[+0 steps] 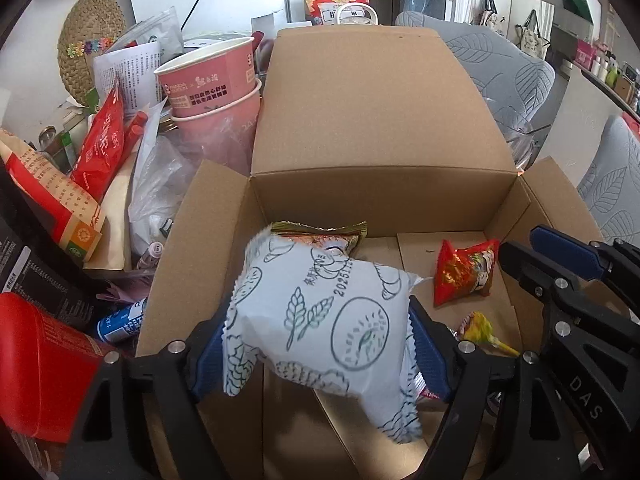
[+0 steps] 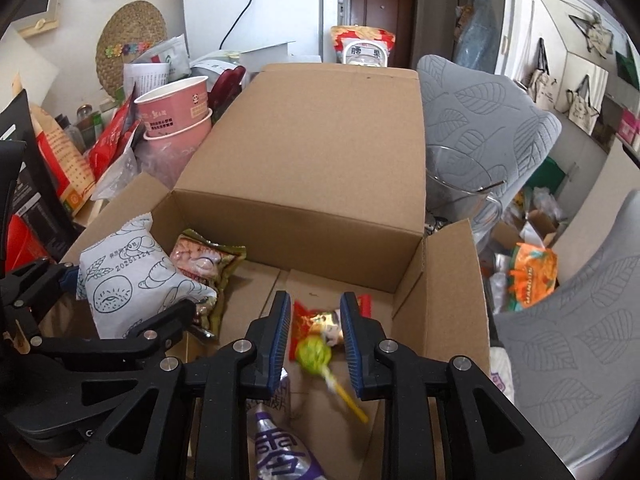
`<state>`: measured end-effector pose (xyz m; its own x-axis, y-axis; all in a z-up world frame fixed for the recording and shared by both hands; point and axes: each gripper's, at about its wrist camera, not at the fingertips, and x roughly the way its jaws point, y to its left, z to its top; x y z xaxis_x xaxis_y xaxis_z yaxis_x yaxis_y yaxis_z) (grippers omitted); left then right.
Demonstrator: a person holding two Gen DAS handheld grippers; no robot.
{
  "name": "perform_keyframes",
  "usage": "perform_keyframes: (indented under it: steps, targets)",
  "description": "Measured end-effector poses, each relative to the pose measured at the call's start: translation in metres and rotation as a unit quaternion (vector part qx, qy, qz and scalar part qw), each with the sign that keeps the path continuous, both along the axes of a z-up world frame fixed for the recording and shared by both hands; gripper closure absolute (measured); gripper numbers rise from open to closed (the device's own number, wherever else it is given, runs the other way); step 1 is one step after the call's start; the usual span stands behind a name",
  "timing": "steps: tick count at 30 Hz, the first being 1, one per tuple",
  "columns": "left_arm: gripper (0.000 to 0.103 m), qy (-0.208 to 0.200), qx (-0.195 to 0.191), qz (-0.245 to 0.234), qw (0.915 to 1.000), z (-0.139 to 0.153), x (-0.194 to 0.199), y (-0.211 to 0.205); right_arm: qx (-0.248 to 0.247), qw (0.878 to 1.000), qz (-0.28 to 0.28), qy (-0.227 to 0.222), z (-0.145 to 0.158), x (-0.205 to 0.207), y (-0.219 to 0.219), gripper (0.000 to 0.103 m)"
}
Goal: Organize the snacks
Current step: 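Lower both items into the box and open both tools, then withdraw both open tools from the box back over the table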
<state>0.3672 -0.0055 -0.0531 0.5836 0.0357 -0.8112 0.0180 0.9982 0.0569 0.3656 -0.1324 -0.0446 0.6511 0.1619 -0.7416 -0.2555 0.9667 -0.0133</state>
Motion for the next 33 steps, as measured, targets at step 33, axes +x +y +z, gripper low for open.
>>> perform_keyframes:
  steps: [33]
  targets:
    - [0.020,-0.151,-0.026,0.003,0.9882,0.131,-0.099,0.015,0.055,0.993,0.014,-0.102,0.112,-0.092,-0.016,0.062]
